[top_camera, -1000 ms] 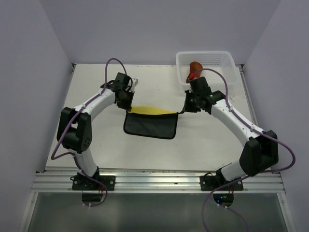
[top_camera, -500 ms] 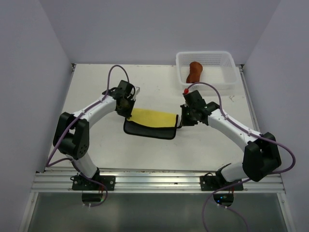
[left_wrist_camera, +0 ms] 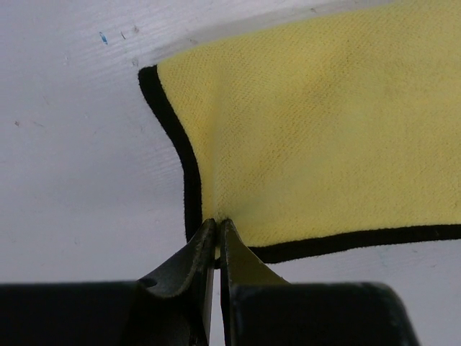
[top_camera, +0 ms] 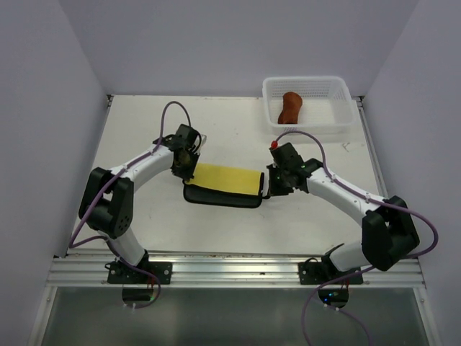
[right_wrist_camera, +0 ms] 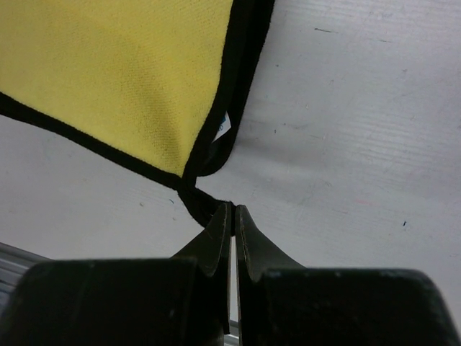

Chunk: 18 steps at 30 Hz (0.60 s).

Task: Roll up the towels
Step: Fold the towel

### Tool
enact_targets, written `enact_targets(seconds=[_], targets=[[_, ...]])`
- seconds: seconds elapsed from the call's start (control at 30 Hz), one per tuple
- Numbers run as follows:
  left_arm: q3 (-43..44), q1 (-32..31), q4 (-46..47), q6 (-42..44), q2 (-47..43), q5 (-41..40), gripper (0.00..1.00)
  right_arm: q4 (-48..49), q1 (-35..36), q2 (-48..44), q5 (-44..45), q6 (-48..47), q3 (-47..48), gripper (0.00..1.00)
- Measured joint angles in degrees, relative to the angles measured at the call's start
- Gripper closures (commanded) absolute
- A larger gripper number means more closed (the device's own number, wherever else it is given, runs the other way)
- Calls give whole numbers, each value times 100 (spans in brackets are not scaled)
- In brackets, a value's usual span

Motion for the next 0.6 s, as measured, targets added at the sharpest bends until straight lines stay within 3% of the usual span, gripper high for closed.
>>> enact_targets(seconds=[0.37,0.6], targets=[[-232,0,103,-2,0,11,89,144,20,160,-15,2,-116,100],[-463,-11,164,-28,0,52,80,168,59,170,-13,2,-116,100]])
